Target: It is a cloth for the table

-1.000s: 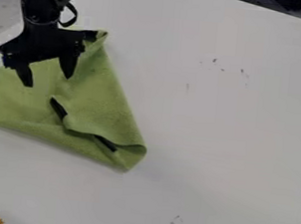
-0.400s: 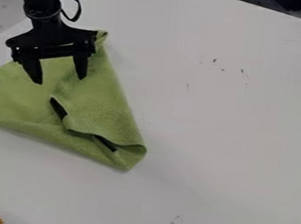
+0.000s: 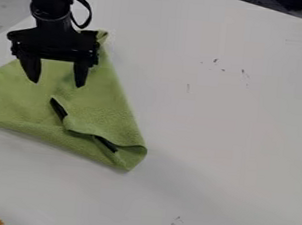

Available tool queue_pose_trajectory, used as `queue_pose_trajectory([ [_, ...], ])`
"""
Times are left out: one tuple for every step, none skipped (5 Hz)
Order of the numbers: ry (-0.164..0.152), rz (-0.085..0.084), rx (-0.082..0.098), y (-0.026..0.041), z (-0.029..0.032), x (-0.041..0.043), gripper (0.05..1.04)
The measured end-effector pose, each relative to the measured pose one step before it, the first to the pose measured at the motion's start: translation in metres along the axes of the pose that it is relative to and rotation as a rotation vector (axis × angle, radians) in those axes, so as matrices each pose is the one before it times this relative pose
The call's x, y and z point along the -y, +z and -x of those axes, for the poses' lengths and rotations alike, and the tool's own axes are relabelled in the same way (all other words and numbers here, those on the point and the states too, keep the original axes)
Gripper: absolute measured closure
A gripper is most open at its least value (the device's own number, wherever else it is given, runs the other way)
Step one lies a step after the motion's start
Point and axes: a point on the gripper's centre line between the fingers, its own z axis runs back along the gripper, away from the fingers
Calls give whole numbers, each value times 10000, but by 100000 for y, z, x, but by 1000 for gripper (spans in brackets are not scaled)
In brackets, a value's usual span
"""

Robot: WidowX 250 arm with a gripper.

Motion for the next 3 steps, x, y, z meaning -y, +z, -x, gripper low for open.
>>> queue_pose_trajectory([
  [-188, -254, -556, 181, 968, -37, 84],
  [-476, 390, 269, 464, 630, 302, 84],
  [-113, 514, -128, -188, 573, -10, 84],
])
